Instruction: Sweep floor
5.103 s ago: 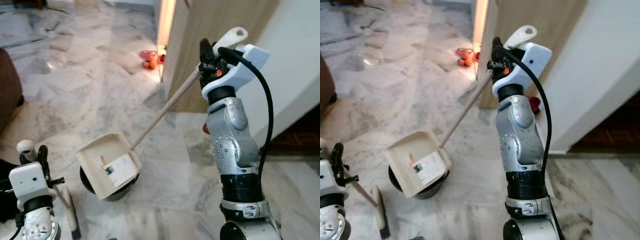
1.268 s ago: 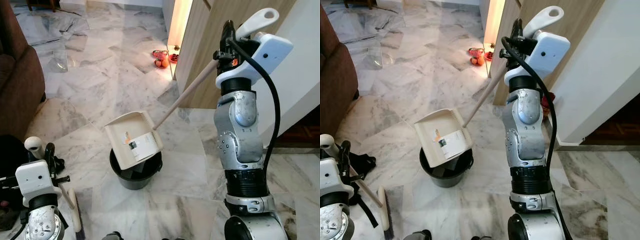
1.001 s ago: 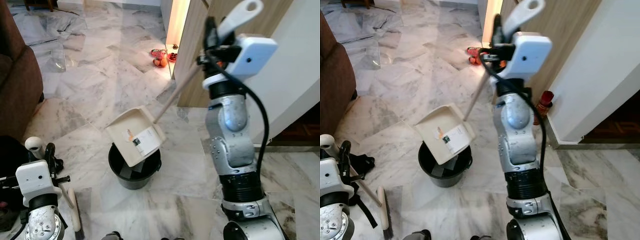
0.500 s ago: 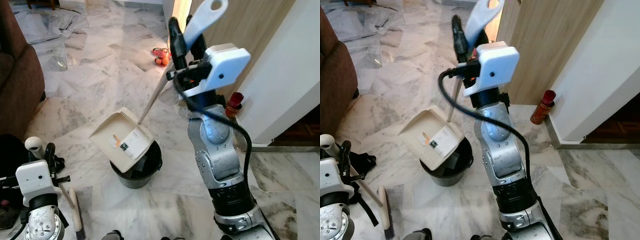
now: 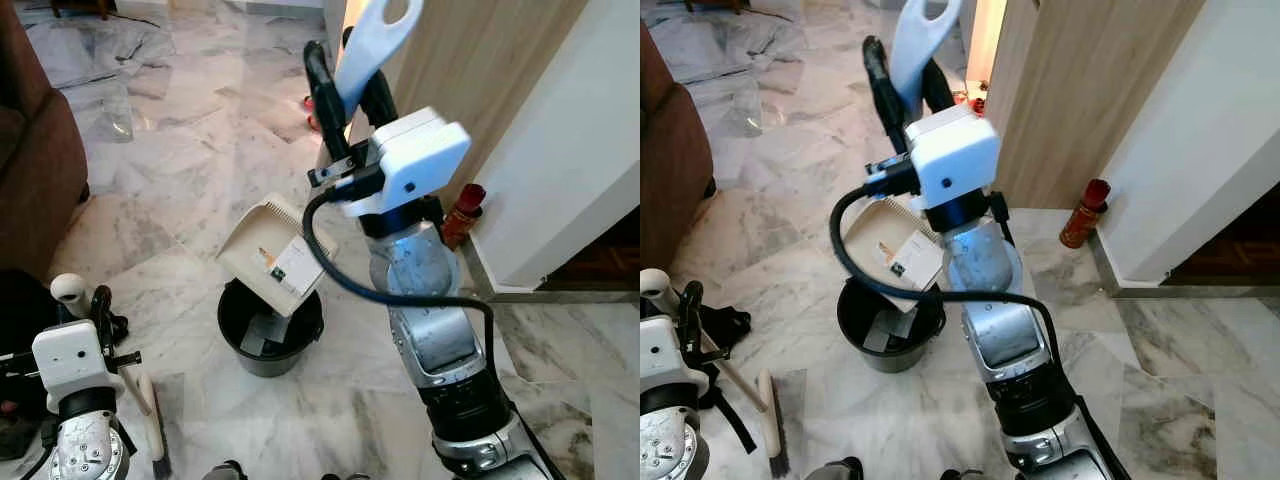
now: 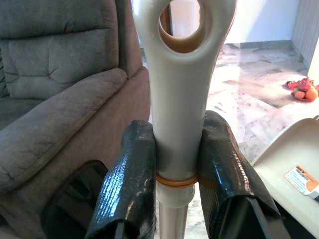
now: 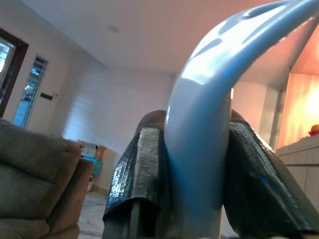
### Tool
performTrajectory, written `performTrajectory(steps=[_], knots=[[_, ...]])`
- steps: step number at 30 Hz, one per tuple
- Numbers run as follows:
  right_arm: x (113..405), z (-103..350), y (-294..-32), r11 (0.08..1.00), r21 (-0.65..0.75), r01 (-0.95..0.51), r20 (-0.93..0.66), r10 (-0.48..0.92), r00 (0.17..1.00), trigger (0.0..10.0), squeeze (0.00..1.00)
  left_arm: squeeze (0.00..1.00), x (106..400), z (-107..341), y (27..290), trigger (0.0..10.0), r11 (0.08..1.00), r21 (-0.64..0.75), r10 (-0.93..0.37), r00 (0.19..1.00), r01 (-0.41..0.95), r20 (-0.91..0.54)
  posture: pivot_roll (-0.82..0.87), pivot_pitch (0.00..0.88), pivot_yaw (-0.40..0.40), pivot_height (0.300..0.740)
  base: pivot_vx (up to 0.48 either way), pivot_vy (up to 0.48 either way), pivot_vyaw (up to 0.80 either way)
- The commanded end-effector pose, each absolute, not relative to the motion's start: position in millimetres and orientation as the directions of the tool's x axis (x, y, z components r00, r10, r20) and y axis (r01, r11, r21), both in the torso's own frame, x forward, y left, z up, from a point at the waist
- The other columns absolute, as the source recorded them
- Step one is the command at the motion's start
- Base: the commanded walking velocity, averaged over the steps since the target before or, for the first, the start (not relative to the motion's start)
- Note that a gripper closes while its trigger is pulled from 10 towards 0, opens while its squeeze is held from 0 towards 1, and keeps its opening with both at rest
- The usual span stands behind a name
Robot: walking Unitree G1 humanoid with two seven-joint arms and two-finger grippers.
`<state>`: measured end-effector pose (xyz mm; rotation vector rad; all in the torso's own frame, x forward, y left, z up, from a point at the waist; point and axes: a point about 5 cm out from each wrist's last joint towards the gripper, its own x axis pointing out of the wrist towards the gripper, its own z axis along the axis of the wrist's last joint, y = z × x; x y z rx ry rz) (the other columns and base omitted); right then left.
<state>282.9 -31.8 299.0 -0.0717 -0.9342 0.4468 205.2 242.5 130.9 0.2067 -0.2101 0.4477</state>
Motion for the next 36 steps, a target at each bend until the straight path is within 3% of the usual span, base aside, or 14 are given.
performTrajectory(steps=[1,29,33,36], knots=[[263,315,-28,0.893,-0.308,-0.328,0.826,0.422,0.374,10.0,0.00,0.00,205,136,242,10.0,0.882,0.160,0.393,0.879,-0.444,0.272,0.12,0.176,-0.116,0.740,0.000,0.000,0.00],[259,308,-21,0.879,-0.334,-0.340,0.818,0.450,0.358,10.0,0.00,0.00,206,136,241,10.0,0.883,0.156,0.391,0.879,-0.442,0.273,0.13,0.175,-0.118,0.740,0.000,0.000,0.00],[263,309,-24,0.897,-0.331,-0.294,0.821,0.427,0.378,10.0,0.00,0.00,206,136,241,10.0,0.884,0.155,0.391,0.879,-0.442,0.273,0.13,0.175,-0.118,0.740,0.000,0.000,0.00],[273,314,-39,0.923,-0.347,-0.167,0.832,0.385,0.399,10.0,0.00,0.00,207,136,240,10.0,0.886,0.157,0.387,0.881,-0.437,0.273,0.12,0.175,-0.116,0.740,0.000,0.000,0.00]])
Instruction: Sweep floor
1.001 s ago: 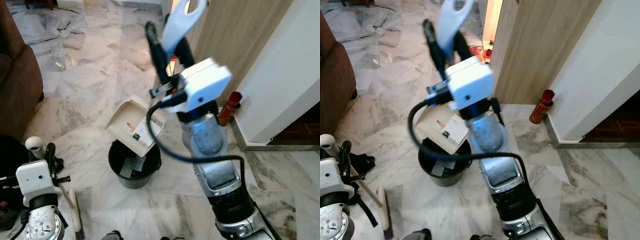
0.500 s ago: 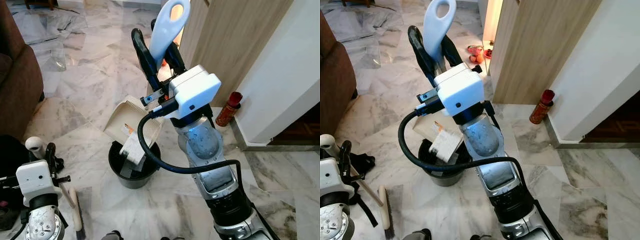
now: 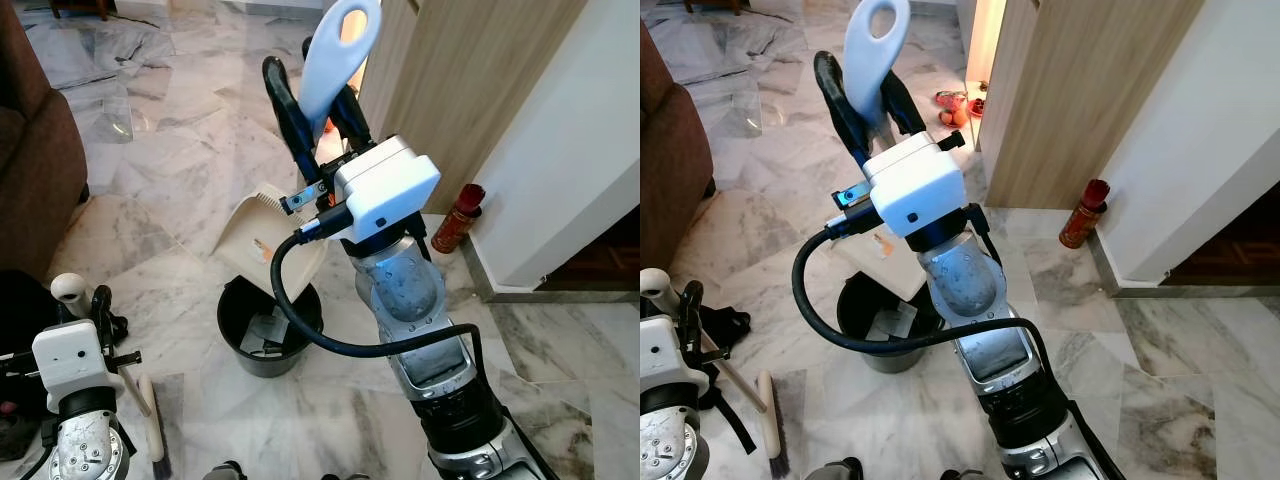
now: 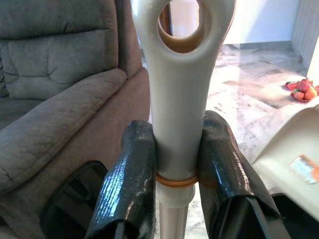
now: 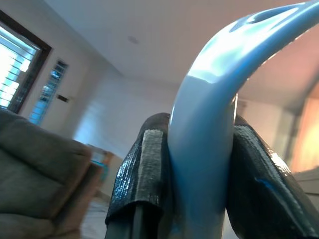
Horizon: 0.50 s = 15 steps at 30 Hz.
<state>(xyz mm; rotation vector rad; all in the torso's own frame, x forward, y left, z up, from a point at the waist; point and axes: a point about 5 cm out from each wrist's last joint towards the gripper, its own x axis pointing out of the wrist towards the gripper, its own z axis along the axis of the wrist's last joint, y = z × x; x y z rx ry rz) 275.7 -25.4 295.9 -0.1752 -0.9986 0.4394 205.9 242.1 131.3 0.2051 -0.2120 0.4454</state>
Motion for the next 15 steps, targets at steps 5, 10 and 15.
performTrajectory(steps=[5,10,15], knots=[[283,319,-59,0.931,-0.365,-0.029,0.839,0.342,0.422,10.0,0.00,0.00,207,135,239,10.0,0.889,0.157,0.380,0.885,-0.430,0.268,0.12,0.175,-0.116,0.740,0.000,0.000,0.00],[301,306,-80,0.907,-0.406,0.110,0.801,0.296,0.520,10.0,0.00,0.00,208,134,238,10.0,0.893,0.157,0.374,0.889,-0.422,0.263,0.12,0.175,-0.114,0.740,0.000,0.000,0.00],[315,278,-99,0.877,-0.453,0.160,0.737,0.267,0.621,10.0,0.00,0.00,208,132,237,10.0,0.897,0.157,0.368,0.895,-0.413,0.253,0.11,0.176,-0.113,0.740,0.000,0.000,0.00]])
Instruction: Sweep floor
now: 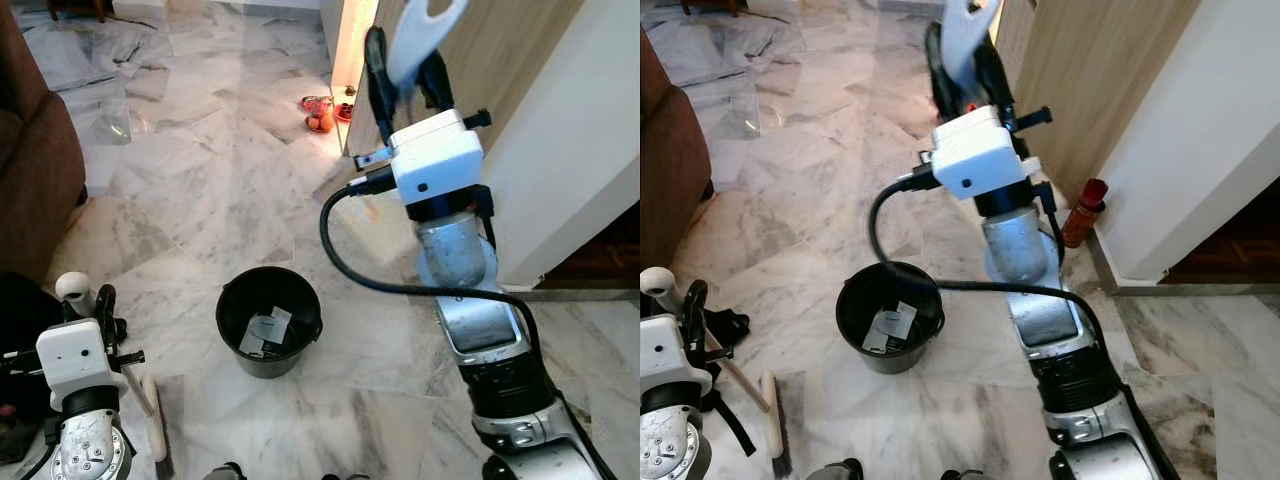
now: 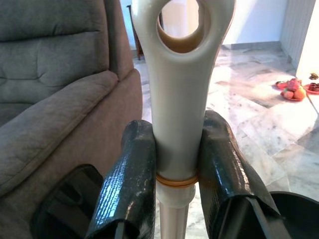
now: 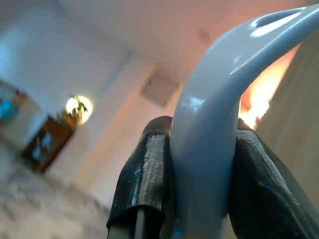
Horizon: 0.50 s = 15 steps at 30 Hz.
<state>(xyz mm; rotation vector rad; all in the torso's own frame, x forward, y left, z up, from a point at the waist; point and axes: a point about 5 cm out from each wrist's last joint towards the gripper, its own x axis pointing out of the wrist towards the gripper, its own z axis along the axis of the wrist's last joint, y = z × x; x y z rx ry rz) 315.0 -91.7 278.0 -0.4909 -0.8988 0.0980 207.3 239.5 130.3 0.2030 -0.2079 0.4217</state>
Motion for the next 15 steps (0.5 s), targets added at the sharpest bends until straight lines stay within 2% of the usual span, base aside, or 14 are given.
performTrajectory(steps=[1,5,11,13,15], knots=[[318,271,-104,0.877,-0.452,0.165,0.721,0.250,0.646,10.0,0.00,0.00,208,132,237,10.0,0.898,0.157,0.367,0.896,-0.412,0.251,0.11,0.176,-0.114,0.740,0.000,0.000,0.00],[327,239,-123,0.847,-0.492,0.199,0.641,0.198,0.741,10.0,0.00,0.00,208,130,237,10.0,0.901,0.157,0.362,0.900,-0.405,0.244,0.11,0.176,-0.114,0.740,0.000,0.000,0.00],[332,214,-138,0.846,-0.486,0.218,0.579,0.125,0.806,10.0,0.00,0.00,208,127,236,10.0,0.908,0.155,0.351,0.908,-0.390,0.230,0.11,0.176,-0.113,0.740,0.000,0.000,0.00],[335,194,-146,0.880,-0.434,0.195,0.514,0.065,0.855,10.0,0.00,0.00,210,125,234,10.0,0.914,0.151,0.340,0.914,-0.376,0.220,0.10,0.171,-0.110,0.740,0.000,0.000,0.00],[336,189,-148,0.892,-0.413,0.184,0.494,0.050,0.868,10.0,0.00,0.00,210,124,234,10.0,0.916,0.150,0.338,0.916,-0.373,0.218,0.11,0.169,-0.110,0.740,0.000,0.000,0.00]])
